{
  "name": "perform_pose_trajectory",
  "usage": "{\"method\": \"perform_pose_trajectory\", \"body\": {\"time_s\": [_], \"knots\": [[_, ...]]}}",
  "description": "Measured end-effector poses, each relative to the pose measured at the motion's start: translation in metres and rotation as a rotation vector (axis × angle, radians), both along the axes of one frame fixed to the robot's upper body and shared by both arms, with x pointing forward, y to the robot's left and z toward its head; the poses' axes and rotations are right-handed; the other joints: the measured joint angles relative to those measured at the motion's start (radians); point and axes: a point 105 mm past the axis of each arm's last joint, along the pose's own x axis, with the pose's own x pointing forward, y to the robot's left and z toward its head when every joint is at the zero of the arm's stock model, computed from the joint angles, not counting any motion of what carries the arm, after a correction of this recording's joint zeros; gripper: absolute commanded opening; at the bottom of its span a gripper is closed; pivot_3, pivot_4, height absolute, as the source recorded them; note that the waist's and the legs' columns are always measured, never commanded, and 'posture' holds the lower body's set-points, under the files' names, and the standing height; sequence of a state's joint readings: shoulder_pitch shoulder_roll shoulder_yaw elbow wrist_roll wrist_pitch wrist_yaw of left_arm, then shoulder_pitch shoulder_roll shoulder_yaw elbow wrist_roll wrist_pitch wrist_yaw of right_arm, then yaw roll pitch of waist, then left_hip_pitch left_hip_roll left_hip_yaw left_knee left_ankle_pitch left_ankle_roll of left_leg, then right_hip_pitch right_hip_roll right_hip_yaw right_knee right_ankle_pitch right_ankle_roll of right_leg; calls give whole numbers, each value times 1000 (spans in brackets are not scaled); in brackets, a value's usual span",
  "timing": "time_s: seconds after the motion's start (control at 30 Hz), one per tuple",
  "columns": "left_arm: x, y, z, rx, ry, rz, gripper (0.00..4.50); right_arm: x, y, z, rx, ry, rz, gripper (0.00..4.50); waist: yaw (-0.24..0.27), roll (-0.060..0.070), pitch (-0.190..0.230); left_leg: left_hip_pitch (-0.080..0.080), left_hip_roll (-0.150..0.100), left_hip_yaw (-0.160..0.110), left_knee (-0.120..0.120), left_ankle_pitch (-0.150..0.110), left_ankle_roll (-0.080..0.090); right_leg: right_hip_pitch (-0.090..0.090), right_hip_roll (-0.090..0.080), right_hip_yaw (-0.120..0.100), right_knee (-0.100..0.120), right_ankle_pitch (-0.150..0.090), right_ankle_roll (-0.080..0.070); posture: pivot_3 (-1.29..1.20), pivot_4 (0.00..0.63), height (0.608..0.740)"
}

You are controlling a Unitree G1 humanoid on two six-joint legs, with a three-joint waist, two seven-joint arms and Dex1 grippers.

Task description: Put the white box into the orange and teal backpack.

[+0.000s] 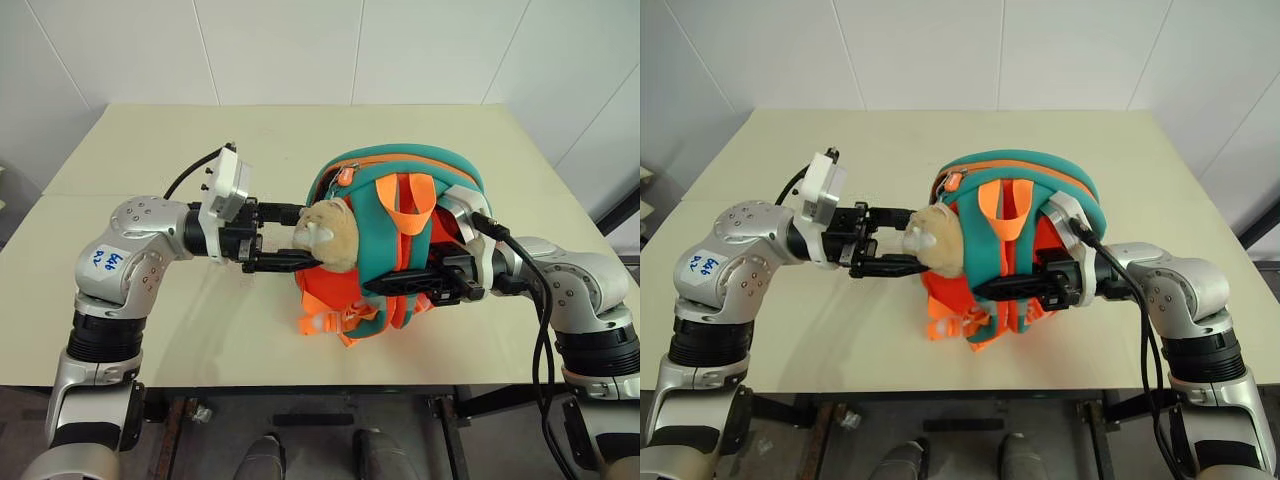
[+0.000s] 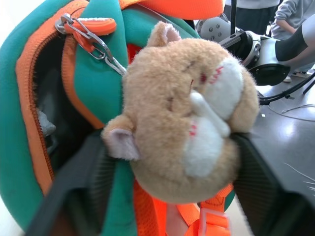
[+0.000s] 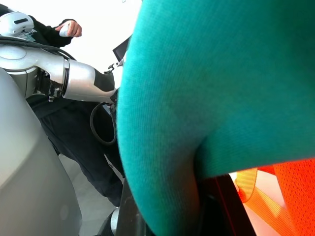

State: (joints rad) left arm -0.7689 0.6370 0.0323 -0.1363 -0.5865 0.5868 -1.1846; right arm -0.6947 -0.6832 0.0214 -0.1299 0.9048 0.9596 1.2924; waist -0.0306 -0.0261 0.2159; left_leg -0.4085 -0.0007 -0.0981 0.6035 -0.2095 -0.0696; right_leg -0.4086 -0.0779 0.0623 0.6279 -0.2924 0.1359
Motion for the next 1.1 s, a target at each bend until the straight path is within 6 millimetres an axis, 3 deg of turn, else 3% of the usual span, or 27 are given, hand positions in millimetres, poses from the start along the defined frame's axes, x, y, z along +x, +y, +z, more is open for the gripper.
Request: {"method": "perform_pose_trajectory", "body": {"time_s": [0.1, 0.7, 0.8, 0.97, 1.03, 1.1], "knots": [[2, 10, 5, 13, -27, 33, 1493, 0, 1, -1, 0, 0, 0, 0, 0, 0, 0, 0, 0, 0, 0, 0, 0, 0, 0, 0, 0, 0, 0, 0, 150, 740], [12, 74, 31, 80, -92, 226, 1493, 1, 3, -6, -1, -2, -3, 0, -1, 0, 0, 0, 0, 0, -2, 0, 0, 0, 0, 0, 0, 0, -1, 0, 150, 740], [19, 89, 11, 113, -44, 286, 1493, 1, 3, -6, -1, -1, -4, 0, -1, 0, 0, 1, 0, 1, -3, 0, 0, 0, 0, 0, 0, -1, -1, 0, 150, 740], [38, 102, -50, 184, 100, 349, 1493, 2, 3, -6, -1, 1, -9, 0, 2, 0, 0, 0, 0, 0, -3, 0, 0, 0, 0, 0, 0, -1, -1, 0, 150, 740], [39, 97, -53, 170, 101, 330, 1493, 2, 3, -7, -2, 1, -15, 0, 2, -1, 0, 0, 0, 0, -3, 0, 0, -1, 0, 0, -1, -1, -1, 0, 150, 740], [41, 93, -50, 157, 104, 325, 1891, 3, 2, -7, -3, 1, -22, 0, 2, -1, 0, 0, 0, 0, -3, 0, 0, -1, 0, 0, 0, -1, -1, 0, 150, 740]]}}
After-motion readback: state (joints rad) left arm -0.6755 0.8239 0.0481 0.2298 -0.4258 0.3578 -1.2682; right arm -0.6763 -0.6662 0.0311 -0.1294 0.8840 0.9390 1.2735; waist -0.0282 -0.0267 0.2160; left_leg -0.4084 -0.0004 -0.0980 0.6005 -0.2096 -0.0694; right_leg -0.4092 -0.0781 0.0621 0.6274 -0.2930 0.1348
